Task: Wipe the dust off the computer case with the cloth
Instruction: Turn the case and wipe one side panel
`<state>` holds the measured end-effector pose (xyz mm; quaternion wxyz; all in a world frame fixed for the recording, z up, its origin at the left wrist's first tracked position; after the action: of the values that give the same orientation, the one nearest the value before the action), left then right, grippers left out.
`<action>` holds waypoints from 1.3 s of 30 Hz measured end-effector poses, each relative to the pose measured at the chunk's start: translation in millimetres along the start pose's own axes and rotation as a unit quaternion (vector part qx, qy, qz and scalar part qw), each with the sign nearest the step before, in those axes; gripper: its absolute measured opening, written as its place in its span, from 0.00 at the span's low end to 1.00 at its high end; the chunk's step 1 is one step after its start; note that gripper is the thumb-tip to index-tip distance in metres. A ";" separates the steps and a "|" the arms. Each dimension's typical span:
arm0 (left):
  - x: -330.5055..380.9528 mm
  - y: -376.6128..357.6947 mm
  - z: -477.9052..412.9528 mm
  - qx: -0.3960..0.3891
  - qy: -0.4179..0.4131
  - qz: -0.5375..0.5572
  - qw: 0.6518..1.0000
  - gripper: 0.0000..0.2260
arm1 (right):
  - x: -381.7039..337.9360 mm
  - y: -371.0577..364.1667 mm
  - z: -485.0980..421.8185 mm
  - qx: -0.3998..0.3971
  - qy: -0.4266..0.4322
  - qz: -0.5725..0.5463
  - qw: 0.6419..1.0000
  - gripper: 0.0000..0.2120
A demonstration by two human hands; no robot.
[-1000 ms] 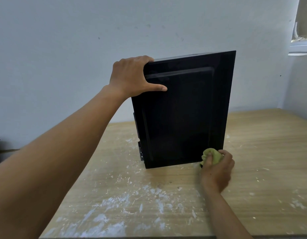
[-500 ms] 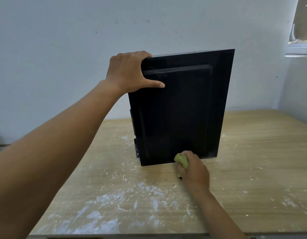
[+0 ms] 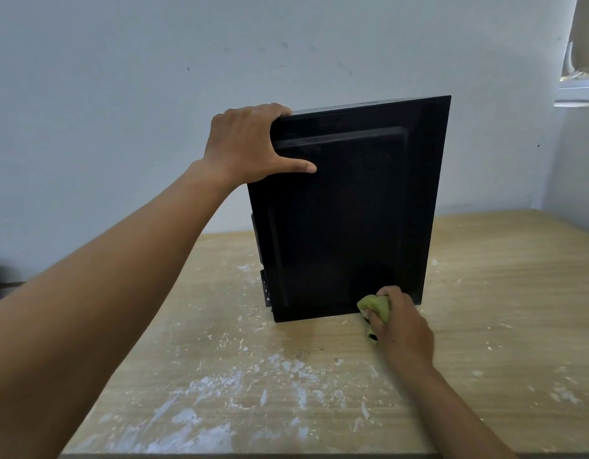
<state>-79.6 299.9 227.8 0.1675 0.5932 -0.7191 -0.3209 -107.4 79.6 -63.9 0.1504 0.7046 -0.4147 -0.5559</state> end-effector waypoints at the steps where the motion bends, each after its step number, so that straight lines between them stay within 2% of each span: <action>1: 0.6 -0.2 0.1 0.001 0.000 0.001 1.000 0.43 | 5.0 3.0 -1.8 0.008 -0.006 0.000 1.000 0.12; 4: 0.5 0.3 0.4 0.000 0.001 0.002 1.000 0.43 | 17.3 10.6 -6.6 0.044 -0.040 0.003 0.998 0.11; 8: 2.0 0.3 0.0 -0.003 -0.001 0.000 1.000 0.42 | 43.7 31.2 -16.5 0.134 -0.129 -0.021 0.982 0.12; 10: 1.3 0.3 0.3 -0.002 -0.001 -0.001 1.000 0.42 | 53.5 38.7 -21.9 0.147 -0.144 -0.026 0.978 0.12; 19: 1.5 0.4 0.1 0.005 -0.003 0.004 1.000 0.42 | 44.8 31.2 -23.6 0.083 -0.079 0.019 0.993 0.13; 24: 1.9 0.7 0.0 0.004 -0.003 0.003 1.000 0.42 | 30.6 24.2 -18.2 0.032 -0.003 0.011 0.999 0.10; 29: 1.6 1.1 -0.2 0.003 -0.001 0.002 1.000 0.43 | 23.6 23.0 -14.3 -0.004 0.052 0.002 0.999 0.11; 34: 2.0 0.7 0.2 -0.001 0.000 0.005 1.000 0.43 | 8.8 13.1 -6.9 -0.075 0.120 -0.015 0.990 0.12; 36: 1.6 0.8 0.2 0.000 0.000 0.006 1.000 0.43 | 6.0 9.6 -6.1 -0.072 0.128 -0.011 0.989 0.12; 39: 2.1 1.5 0.6 -0.002 0.001 0.008 1.000 0.42 | 13.7 12.2 -9.5 -0.020 0.069 -0.024 0.997 0.11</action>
<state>-81.6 298.2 228.1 0.1719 0.5875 -0.7230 -0.3203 -103.4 59.5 -61.5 0.1791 0.7477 -0.3748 -0.5180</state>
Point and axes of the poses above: each hand's wrist, its own z-axis away from the middle knuckle, its own y-axis out of the back of the hand, x = y × z, the point moved 5 cm from there along -z, towards the middle knuckle, and after that the axes turned 3 degrees about x, right-handed, at the moved point
